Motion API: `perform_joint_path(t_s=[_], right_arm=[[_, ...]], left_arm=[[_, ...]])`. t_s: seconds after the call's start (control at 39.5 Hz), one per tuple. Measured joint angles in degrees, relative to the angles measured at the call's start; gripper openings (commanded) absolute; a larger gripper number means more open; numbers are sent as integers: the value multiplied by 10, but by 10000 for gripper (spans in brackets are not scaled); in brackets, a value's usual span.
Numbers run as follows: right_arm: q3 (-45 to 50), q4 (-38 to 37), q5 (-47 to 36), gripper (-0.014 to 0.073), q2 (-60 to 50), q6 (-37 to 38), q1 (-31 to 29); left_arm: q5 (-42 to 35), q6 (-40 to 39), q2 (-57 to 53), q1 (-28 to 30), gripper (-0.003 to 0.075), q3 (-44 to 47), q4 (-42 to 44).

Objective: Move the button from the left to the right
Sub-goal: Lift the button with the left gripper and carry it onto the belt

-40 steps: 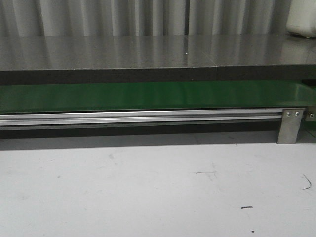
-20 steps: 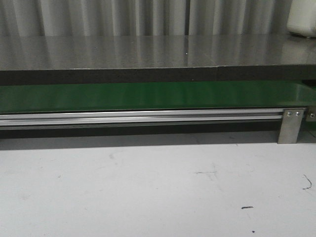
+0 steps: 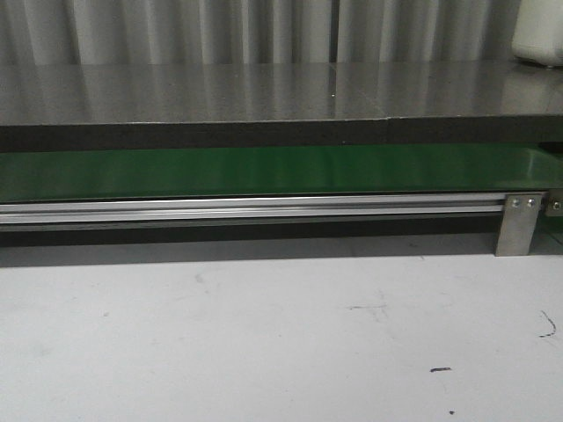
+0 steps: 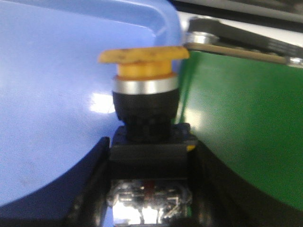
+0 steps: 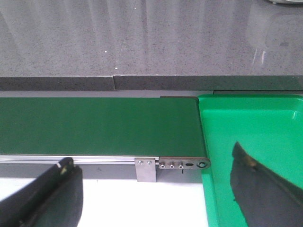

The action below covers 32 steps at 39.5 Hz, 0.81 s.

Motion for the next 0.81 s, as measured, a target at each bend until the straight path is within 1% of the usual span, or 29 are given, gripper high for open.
perform_joint_path(t_s=[0.08,0.28,0.46,0.61,0.66,0.71,0.78,0.81], right_arm=[[0,0,0,645,0,0,0],[0,0,0,645,0,0,0],[0,0,0,645,0,0,0],[0,0,0,645,0,0,0],[0,0,0,645,0,0,0],[0,0,0,645,0,0,0],[0,0,0,645,0,0,0],[0,0,0,645,0,0,0]], left_arm=[[20,-11,-8,-15,136,0,-1],[29,-31,-15,-58,137,3,8],[29,-51,-15,-118,137,39,50],[24,-62,-15,-150,146,74,55],[16,-63,-15,-155,167,85,58],[8,-64,-15,-156,210,94,57],[-1,-65,-15,-156,291,102,59],[-2,-65,-15,-156,335,104,59]])
